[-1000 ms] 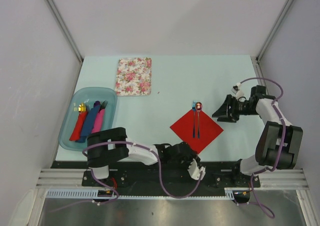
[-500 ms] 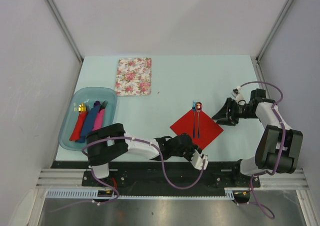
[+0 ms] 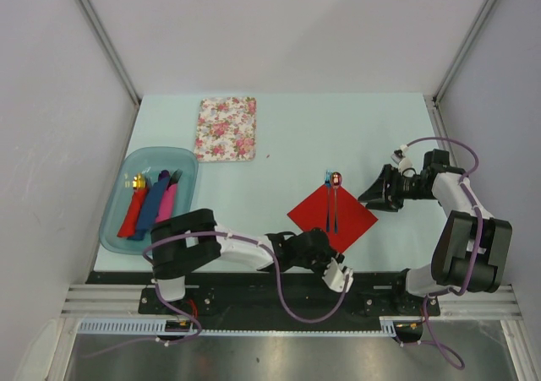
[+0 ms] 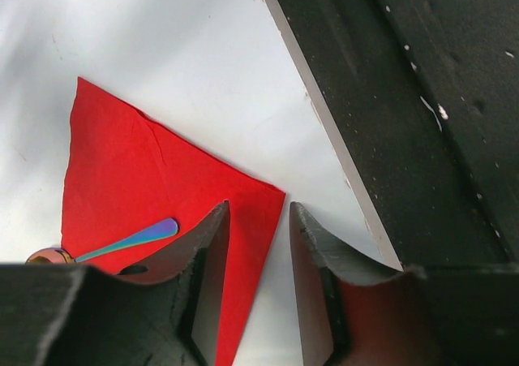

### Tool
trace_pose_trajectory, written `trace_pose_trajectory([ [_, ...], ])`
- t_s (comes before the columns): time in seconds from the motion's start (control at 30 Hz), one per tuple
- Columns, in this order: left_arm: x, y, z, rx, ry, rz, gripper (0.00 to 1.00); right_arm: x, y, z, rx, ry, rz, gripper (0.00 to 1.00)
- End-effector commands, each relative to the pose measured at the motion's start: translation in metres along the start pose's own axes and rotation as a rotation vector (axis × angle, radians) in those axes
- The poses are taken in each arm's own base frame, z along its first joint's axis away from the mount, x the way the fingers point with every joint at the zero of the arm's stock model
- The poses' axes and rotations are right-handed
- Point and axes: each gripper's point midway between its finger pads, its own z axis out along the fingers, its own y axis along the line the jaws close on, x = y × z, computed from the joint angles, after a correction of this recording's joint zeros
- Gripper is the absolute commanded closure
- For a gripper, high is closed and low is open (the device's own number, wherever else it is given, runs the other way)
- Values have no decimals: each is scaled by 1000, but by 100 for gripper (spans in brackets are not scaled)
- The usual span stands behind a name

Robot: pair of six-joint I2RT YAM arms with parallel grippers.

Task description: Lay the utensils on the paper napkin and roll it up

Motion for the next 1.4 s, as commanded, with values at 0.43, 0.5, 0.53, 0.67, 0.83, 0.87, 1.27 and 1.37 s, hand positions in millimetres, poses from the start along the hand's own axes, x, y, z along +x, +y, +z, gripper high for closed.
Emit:
trace_pose_trajectory([
  [0.43,-9,40,-2,-104,-25,-87,68,-2,6,-4,-9,-34,-29,39],
  [0.5,-6,51,-4,-123,-22,-100,69,-3,7,-4,-11,-37,-34,39],
  [0.53,-4,53,-3,-128,-18,-107,70,-2,6,-3,-13,-37,-30,39],
  [0.67,-1,65,-5,-148,-22,-138,73,-1,6,-3,-15,-32,-23,38],
  [0.83,0,72,-7,-157,-27,-139,86,-1,6,-3,-15,-34,-24,38],
  [0.87,1,73,-8,-158,-27,-140,92,-1,6,-3,-16,-34,-23,38],
  [1.27,16,106,-10,-217,-9,-161,100,9,8,9,-11,-12,-51,38],
  [1.37,22,112,-7,-223,8,-175,99,10,5,12,8,-13,-33,39],
])
